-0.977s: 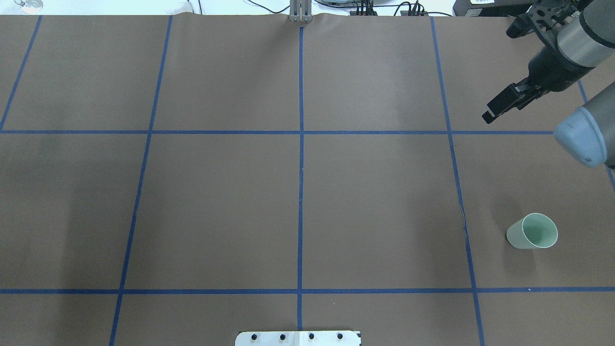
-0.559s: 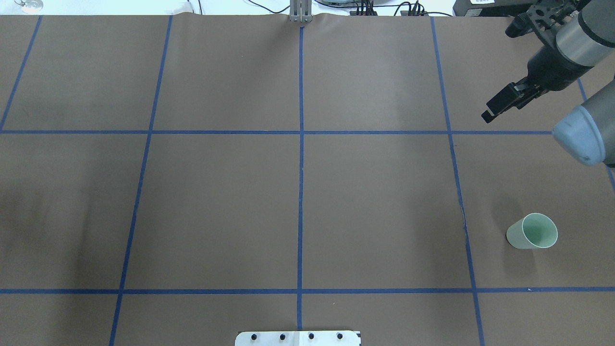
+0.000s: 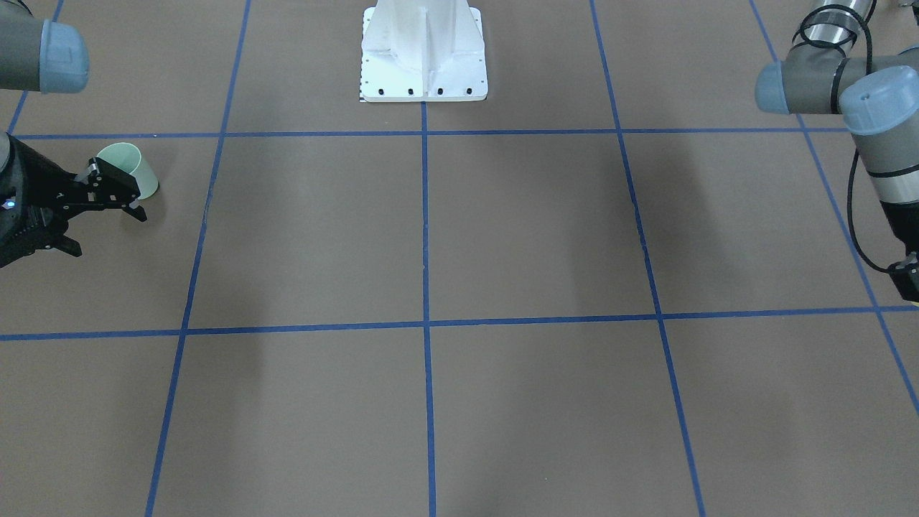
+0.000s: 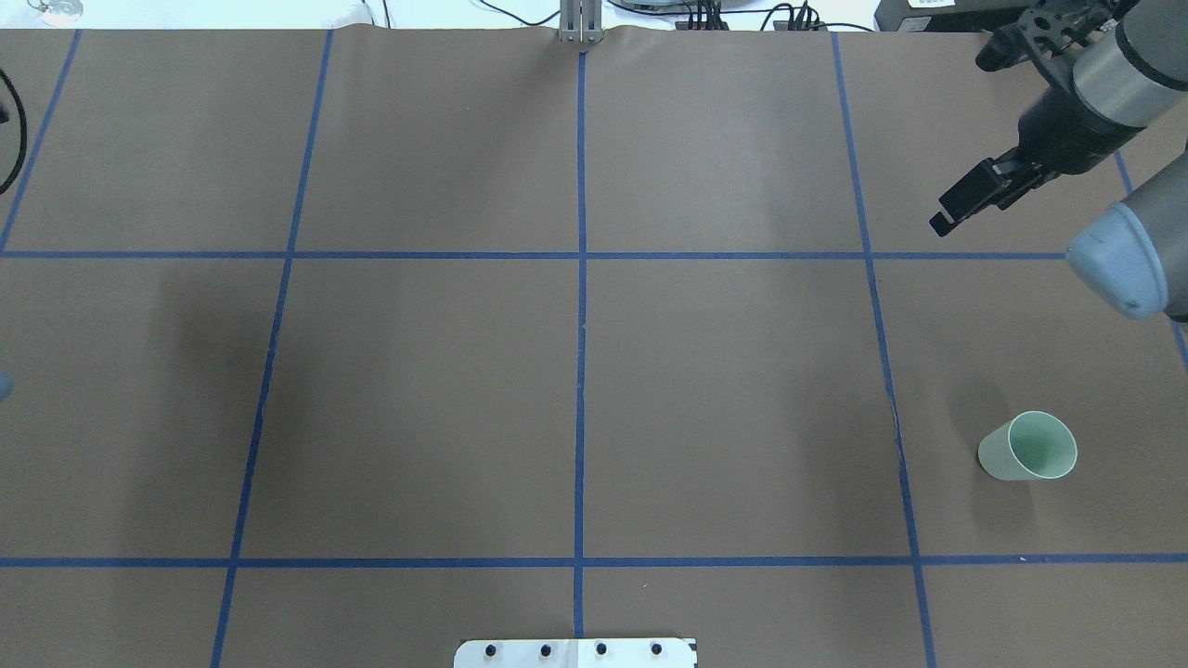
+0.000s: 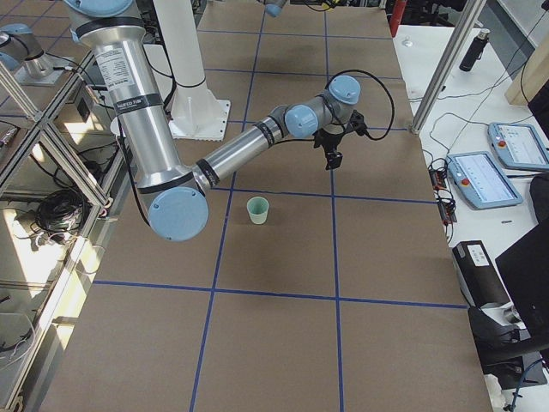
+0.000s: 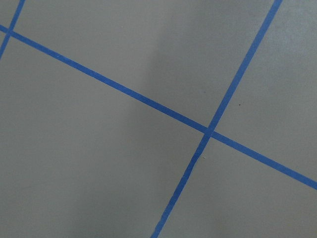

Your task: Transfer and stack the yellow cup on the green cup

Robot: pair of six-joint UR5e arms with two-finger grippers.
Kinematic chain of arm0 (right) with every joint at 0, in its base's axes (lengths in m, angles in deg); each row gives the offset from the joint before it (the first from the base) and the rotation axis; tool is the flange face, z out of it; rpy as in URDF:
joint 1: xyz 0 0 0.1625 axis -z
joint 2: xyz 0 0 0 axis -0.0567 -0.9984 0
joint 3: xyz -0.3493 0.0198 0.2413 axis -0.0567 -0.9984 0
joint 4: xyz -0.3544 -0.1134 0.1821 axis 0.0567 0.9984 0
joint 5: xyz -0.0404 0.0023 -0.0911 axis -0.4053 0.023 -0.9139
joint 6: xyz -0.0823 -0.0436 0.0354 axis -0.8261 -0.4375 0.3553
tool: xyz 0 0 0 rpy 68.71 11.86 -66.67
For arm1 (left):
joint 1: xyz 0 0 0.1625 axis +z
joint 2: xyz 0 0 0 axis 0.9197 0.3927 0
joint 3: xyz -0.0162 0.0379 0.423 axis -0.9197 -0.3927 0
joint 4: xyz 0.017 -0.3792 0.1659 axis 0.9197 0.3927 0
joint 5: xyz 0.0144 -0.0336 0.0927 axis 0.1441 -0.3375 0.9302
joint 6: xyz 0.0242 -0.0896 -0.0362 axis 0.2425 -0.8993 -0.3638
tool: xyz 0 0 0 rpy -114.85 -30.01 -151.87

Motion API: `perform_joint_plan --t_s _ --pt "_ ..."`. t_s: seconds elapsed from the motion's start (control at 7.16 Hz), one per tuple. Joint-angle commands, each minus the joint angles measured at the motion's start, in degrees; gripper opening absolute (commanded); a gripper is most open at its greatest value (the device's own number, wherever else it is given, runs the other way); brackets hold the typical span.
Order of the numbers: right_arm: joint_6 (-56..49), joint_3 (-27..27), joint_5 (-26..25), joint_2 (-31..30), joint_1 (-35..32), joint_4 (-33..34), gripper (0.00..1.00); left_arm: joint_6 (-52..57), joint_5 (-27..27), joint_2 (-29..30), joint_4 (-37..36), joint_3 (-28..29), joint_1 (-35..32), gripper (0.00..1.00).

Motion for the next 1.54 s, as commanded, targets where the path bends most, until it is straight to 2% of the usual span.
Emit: perform_joint_plan --t_s 0.0,0.28,0.56,0.7,0.84,0.98,1.12,1.4 --pt "0.23 0.08 -0.10 0.02 0.00 -0.02 1.00 13.25 -7.29 6.47 7.57 -1.94 4.21 0.00" --pt "2.25 0.25 0.16 0.02 0.00 -0.02 1.00 13.94 -17.27 6.58 15.15 -4.13 8.43 0.00" --pt "2.34 0.61 0.95 0.02 0.00 -0.02 1.00 14.81 -19.06 7.28 32.13 -3.71 17.73 0.00" --pt "3.30 0.69 1.74 0.02 0.00 -0.02 0.99 15.17 -19.69 10.33 36.92 -3.70 22.13 0.00" --pt "5.05 0.78 1.92 0.10 0.00 -0.10 0.99 17.17 -19.00 12.97 38.54 -3.62 27.13 0.00" --pt "7.07 1.04 2.01 1.15 0.78 -0.02 0.99 20.32 -14.64 15.69 38.90 -3.44 32.14 0.00" --pt "12.49 1.31 3.31 2.99 3.40 -0.10 0.99 22.18 -12.51 17.98 39.52 -2.22 35.15 0.00" --pt "24.27 0.79 3.33 9.39 10.25 -0.37 0.99 22.64 -12.22 20.11 42.85 1.46 35.35 0.00"
